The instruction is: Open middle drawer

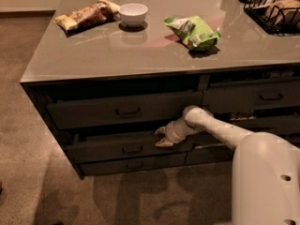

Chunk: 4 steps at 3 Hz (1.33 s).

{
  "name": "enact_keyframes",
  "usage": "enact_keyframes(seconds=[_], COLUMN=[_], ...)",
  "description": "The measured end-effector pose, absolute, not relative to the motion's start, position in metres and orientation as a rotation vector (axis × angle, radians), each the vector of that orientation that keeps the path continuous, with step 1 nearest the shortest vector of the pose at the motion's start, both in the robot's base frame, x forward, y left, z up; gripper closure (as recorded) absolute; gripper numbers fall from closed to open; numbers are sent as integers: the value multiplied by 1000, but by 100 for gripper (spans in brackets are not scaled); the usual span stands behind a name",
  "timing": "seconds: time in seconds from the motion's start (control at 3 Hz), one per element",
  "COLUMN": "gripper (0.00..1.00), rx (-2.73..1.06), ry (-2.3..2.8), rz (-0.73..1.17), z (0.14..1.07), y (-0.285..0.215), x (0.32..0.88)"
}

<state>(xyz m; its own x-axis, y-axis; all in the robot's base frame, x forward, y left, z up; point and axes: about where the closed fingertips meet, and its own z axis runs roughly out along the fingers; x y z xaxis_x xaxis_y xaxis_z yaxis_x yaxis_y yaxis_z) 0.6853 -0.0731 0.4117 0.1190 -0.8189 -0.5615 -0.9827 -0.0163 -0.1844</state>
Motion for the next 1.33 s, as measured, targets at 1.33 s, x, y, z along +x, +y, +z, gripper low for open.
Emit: enact_keyframes(seconds=[1.33], gripper=[0], rx=[-1919], ry=[1770], rz=[426], z=[419], y=[-75], x=[670])
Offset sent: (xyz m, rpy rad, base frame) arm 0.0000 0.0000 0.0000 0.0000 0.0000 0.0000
